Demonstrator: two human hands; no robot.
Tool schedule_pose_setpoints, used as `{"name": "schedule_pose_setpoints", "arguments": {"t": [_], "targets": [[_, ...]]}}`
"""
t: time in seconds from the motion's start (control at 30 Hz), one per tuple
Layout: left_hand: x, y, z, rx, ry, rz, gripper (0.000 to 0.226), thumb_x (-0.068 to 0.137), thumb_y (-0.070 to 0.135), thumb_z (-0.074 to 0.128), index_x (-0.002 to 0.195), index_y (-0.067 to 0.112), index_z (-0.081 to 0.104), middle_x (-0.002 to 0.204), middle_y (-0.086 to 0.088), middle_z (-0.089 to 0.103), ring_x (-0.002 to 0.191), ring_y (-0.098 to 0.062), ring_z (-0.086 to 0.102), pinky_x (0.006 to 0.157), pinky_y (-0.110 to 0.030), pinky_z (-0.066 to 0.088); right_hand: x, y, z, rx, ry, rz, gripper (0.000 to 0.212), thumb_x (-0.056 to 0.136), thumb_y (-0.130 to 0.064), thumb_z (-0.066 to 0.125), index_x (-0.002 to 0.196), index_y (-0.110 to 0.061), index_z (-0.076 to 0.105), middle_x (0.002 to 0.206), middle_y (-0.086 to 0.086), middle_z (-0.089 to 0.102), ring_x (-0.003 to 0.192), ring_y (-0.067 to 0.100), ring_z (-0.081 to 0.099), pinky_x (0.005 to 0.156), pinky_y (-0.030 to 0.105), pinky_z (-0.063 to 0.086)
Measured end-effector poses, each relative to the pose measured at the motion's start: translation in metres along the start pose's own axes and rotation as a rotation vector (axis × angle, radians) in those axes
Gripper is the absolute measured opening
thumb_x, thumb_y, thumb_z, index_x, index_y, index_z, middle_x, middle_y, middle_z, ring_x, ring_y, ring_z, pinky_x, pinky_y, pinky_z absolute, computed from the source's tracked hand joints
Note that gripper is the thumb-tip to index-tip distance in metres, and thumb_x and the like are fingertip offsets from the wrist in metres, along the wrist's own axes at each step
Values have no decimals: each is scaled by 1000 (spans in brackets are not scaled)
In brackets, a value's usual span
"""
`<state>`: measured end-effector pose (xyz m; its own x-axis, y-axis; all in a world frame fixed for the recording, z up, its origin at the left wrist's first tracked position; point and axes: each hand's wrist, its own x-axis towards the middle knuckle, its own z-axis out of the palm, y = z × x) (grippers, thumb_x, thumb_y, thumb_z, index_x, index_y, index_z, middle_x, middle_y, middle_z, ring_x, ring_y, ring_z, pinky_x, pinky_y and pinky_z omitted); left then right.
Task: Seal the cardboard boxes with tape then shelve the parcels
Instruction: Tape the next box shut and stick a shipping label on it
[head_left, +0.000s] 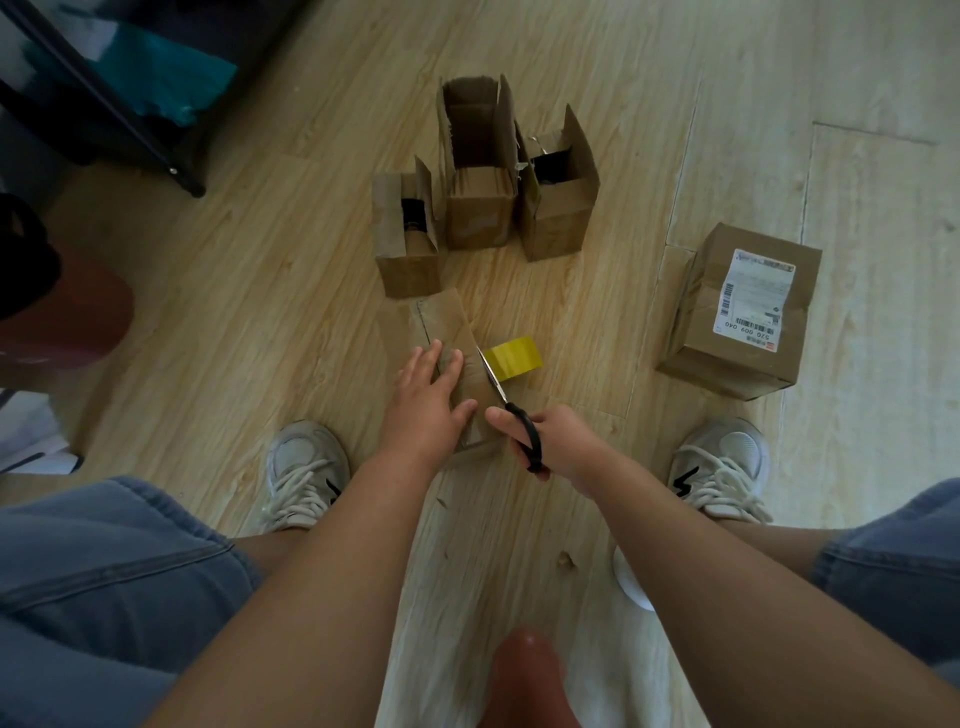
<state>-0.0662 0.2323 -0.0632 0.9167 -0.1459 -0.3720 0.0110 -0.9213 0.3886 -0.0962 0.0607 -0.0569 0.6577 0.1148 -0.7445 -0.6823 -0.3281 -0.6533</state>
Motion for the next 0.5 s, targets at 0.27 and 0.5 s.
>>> {"name": "schedule_pose_setpoints", "arguments": {"t": [0.27, 0.5], "targets": [[0, -2, 0, 0, -5, 9, 65, 102, 39, 48, 157, 26, 17, 166, 1, -1, 152, -18, -8, 124, -37, 1, 0, -7, -1, 119, -29, 44, 59, 83, -65, 67, 83, -7, 68, 66, 6, 60, 58, 17, 55, 59, 31, 44], [0, -3, -1, -25, -5, 23, 65, 101, 37, 50, 157, 24, 19, 166, 1, 1, 152, -18, -7, 124, -38, 1, 1, -11, 4, 106, 56, 17, 53, 85, -56, 70, 62, -10, 59, 53, 4, 54, 44, 14, 46, 48, 26, 37]]}}
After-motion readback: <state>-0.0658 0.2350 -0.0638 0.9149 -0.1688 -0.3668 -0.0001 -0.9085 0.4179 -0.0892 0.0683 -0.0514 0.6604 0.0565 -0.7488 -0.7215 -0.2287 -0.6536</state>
